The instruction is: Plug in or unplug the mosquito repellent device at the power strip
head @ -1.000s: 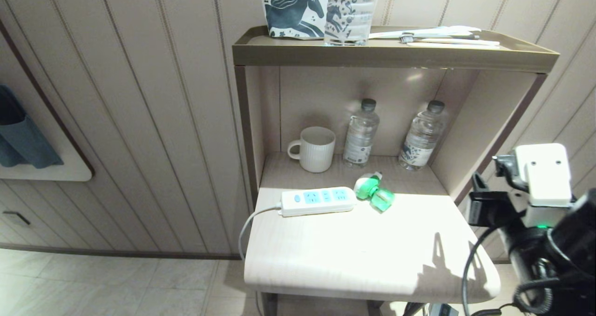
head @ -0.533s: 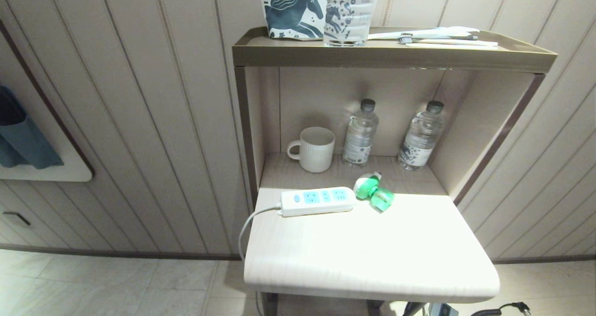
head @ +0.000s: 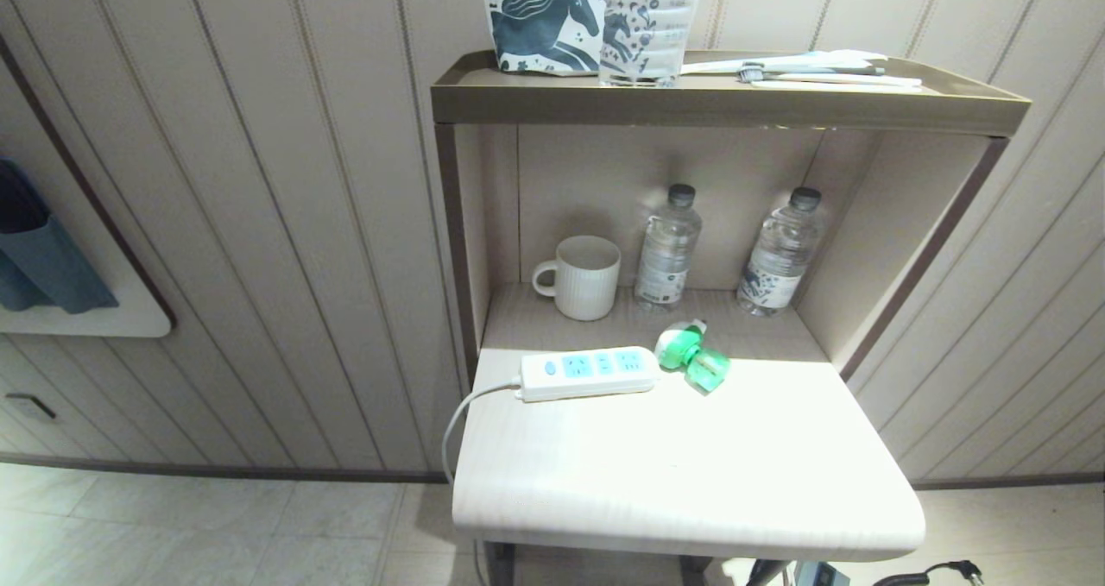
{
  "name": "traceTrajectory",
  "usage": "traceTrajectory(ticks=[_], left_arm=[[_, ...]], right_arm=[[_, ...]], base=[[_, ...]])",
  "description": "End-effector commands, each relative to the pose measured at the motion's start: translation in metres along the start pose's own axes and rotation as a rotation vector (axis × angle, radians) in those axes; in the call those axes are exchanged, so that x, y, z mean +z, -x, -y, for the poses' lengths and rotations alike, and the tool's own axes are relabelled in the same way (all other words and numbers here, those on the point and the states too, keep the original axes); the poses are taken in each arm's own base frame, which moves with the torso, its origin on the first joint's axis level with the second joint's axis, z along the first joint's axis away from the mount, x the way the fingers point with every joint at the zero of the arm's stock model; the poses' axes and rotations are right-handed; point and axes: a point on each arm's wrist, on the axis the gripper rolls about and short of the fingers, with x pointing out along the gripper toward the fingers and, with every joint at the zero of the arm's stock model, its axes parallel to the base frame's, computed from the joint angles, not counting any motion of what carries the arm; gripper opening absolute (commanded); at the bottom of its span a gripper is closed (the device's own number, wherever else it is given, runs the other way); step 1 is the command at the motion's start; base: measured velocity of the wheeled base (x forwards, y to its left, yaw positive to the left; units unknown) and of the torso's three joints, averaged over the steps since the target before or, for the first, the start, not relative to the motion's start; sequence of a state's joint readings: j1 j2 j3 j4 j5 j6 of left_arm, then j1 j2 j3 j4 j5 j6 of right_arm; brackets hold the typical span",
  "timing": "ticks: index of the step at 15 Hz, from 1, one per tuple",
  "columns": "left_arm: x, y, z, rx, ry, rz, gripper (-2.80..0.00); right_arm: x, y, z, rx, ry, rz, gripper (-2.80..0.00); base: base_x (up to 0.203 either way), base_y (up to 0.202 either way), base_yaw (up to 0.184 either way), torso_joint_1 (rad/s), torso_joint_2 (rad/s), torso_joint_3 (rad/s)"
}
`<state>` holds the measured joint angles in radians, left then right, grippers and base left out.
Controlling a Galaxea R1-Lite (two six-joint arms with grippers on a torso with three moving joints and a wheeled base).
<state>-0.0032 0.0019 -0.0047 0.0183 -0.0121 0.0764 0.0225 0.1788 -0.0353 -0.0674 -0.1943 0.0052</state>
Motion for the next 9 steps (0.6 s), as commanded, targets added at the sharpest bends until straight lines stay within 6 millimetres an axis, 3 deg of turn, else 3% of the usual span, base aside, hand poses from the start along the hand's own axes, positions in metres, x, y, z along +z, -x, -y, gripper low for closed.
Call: traceTrajectory(ticks=[1,5,9], left_arm=[[0.0,0.0,0.0,0.0,0.0,0.0,-2.8],[0.0,0.0,0.0,0.0,0.0,0.0,-2.8],[0.0,0.0,0.0,0.0,0.0,0.0,-2.8]], right_arm=[[-0.011,0.012,-0.001,0.098,-0.065,0.089,-2.8],[-0.021,0.012,-0.002,0.158,0.043,0.073,-2.8],[-0.021,0.012,-0.002,0.15,-0.015,0.067,-2.8]], base=[[0.0,0.0,0.0,0.0,0.0,0.0],[0.0,0.0,0.0,0.0,0.0,0.0],[0.0,0.0,0.0,0.0,0.0,0.0]])
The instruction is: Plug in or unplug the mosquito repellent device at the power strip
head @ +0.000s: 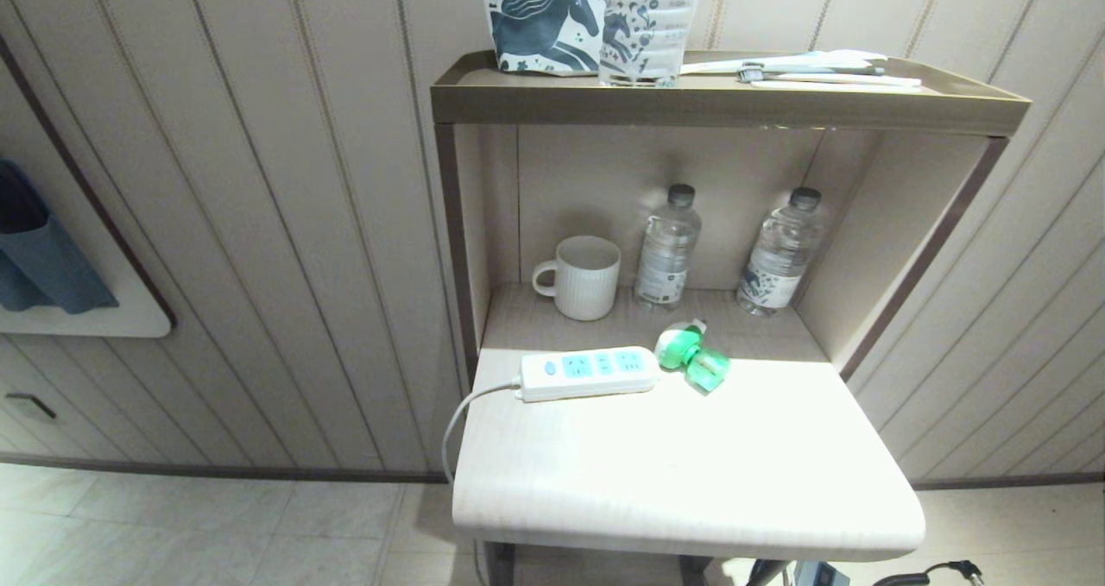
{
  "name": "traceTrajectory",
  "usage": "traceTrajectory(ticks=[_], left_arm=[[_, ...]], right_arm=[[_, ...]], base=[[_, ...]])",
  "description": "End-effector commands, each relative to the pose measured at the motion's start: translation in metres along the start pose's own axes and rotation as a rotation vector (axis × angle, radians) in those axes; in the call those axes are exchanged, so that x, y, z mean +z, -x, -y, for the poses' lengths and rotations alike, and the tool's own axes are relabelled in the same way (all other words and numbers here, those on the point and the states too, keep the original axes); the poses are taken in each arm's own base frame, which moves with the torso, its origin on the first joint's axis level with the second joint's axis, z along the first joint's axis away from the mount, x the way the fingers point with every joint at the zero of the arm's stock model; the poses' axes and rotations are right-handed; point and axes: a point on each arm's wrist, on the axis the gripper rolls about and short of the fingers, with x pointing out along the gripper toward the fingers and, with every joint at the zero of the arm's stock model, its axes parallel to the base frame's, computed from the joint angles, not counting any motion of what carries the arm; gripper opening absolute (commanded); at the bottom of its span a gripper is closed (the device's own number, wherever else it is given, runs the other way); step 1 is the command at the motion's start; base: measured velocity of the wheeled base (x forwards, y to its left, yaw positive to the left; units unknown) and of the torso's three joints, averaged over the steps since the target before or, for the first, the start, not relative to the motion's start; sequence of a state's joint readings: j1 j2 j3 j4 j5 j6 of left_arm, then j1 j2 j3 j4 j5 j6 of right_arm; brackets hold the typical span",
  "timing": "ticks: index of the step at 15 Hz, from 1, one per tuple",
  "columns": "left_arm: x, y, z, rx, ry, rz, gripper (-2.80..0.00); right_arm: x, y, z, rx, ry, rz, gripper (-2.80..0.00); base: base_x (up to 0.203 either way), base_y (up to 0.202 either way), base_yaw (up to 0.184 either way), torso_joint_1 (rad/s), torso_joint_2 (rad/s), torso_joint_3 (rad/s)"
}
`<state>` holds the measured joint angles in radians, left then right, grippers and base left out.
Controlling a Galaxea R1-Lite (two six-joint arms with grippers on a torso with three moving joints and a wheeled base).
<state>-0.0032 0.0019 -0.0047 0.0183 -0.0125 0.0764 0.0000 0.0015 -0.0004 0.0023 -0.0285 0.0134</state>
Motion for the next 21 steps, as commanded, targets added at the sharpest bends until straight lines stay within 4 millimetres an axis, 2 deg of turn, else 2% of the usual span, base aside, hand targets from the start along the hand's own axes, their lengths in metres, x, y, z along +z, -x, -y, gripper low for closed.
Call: traceTrajectory(ticks=[1,21], left_arm=[[0.0,0.0,0.0,0.0,0.0,0.0,-2.8],[0.0,0.0,0.0,0.0,0.0,0.0,-2.8]], right_arm=[[-0.0005,-0.0002,-0.0001,0.009,0.016,-0.006,-2.8],[-0.0003,-0.0001,0.0001,-0.007,-0.013,-0.004,-2.8]], base=[[0.0,0.0,0.0,0.0,0.0,0.0],[0.0,0.0,0.0,0.0,0.0,0.0]])
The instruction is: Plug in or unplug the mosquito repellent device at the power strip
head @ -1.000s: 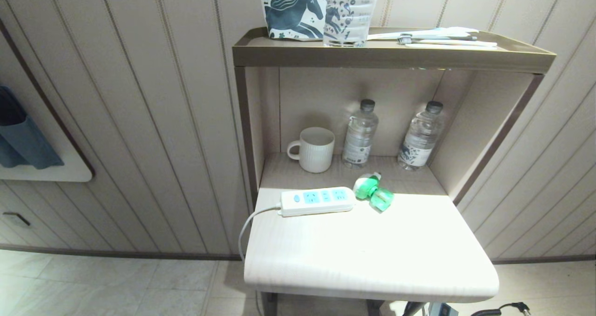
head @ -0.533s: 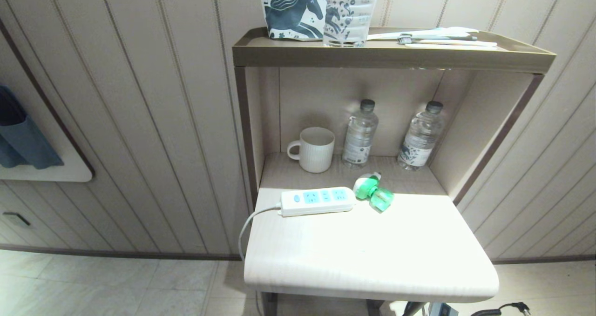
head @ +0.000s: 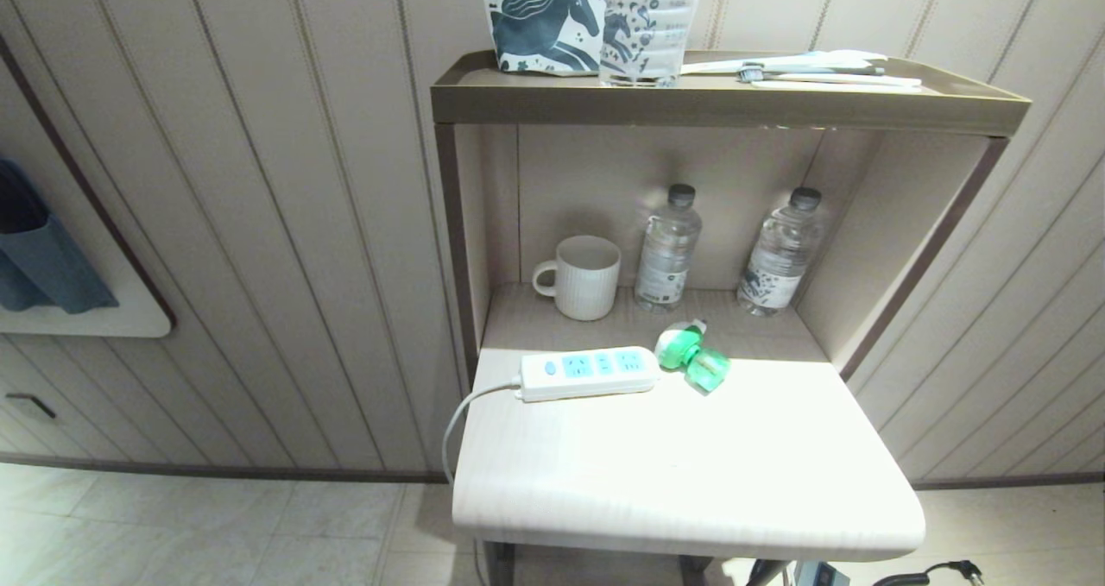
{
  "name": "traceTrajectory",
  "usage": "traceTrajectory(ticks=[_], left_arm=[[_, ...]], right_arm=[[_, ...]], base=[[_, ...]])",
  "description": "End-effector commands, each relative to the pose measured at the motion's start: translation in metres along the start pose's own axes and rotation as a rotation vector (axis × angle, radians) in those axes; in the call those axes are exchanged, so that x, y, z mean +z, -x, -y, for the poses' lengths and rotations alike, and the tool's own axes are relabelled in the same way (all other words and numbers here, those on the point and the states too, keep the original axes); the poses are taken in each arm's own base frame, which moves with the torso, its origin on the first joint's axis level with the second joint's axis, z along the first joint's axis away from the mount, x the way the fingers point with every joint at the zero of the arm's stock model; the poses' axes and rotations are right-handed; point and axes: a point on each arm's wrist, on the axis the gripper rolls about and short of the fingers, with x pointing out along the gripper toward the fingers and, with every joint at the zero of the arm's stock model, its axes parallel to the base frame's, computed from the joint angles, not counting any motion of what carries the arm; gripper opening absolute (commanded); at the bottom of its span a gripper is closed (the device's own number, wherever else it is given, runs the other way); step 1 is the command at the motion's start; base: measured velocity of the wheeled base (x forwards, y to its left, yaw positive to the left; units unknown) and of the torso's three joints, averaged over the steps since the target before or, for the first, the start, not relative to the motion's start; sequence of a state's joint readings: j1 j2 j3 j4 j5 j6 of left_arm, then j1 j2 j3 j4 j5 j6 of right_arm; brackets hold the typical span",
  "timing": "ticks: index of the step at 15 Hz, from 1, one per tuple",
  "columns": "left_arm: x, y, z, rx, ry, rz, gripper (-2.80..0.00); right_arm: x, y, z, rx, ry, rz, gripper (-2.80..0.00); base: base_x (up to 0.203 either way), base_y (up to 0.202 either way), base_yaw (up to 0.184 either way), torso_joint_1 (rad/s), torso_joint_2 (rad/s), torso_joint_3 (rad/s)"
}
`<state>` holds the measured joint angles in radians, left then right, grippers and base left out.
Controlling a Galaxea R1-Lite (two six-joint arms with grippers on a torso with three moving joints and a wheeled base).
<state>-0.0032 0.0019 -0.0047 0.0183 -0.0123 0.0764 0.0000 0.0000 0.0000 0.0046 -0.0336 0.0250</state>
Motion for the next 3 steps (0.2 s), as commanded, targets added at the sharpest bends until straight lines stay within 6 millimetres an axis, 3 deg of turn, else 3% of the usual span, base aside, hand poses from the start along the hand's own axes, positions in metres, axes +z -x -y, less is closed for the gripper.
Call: traceTrajectory(ticks=[1,3], left_arm=[[0.0,0.0,0.0,0.0,0.0,0.0,-2.8],[0.0,0.0,0.0,0.0,0.0,0.0,-2.8]], right_arm=[[0.0002,-0.0002,0.0,-0.002,-0.003,-0.001,-2.8],[0.0002,-0.0002,0.0,0.0,-0.003,-0.002,-2.8]], base=[[0.0,0.0,0.0,0.0,0.0,0.0],[0.0,0.0,0.0,0.0,0.0,0.0]])
